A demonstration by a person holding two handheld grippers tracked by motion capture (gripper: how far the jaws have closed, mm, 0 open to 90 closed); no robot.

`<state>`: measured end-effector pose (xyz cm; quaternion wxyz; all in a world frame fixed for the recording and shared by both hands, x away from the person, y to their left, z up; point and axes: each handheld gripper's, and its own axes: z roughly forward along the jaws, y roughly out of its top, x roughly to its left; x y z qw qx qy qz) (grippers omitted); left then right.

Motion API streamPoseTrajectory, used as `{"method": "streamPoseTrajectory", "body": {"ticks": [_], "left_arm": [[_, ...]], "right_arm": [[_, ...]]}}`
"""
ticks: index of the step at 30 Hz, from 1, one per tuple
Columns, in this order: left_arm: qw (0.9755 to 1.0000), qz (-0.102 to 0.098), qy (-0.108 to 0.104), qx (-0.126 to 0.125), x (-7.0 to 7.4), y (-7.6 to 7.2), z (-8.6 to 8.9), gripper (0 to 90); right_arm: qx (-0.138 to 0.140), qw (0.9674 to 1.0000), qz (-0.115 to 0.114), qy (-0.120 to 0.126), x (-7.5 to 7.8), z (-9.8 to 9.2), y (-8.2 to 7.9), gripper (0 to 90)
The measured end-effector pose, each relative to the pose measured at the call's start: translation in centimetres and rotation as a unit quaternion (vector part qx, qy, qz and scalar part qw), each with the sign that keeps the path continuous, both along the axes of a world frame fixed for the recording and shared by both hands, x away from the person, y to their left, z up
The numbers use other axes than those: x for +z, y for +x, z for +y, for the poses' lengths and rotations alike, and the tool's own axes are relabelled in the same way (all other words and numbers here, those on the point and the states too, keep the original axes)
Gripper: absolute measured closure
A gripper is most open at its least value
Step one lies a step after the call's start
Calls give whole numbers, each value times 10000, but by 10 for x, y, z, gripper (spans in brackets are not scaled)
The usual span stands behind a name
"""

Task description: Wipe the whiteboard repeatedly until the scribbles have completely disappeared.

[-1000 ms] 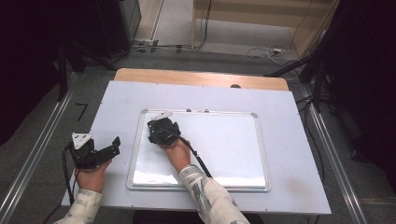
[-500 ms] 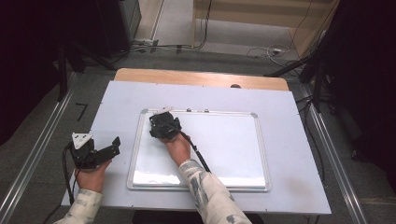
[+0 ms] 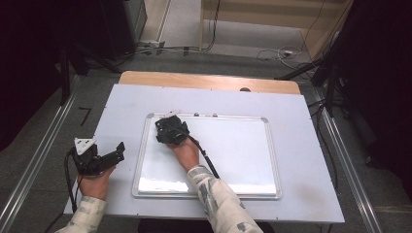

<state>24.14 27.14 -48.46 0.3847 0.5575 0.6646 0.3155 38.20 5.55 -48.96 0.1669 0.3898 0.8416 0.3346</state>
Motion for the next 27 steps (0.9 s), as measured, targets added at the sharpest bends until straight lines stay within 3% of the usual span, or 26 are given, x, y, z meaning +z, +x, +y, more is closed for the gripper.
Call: {"method": "streamPoseTrajectory", "body": {"ticks": [8, 27], "left_arm": [[10000, 0, 2, 1, 0, 0, 0, 33], [10000, -13, 27, -33, 0, 0, -2, 33]], "right_arm": [[-5, 9999, -14, 131, 2, 0, -2, 351], [137, 9998, -143, -56, 1, 0, -2, 398]]}}
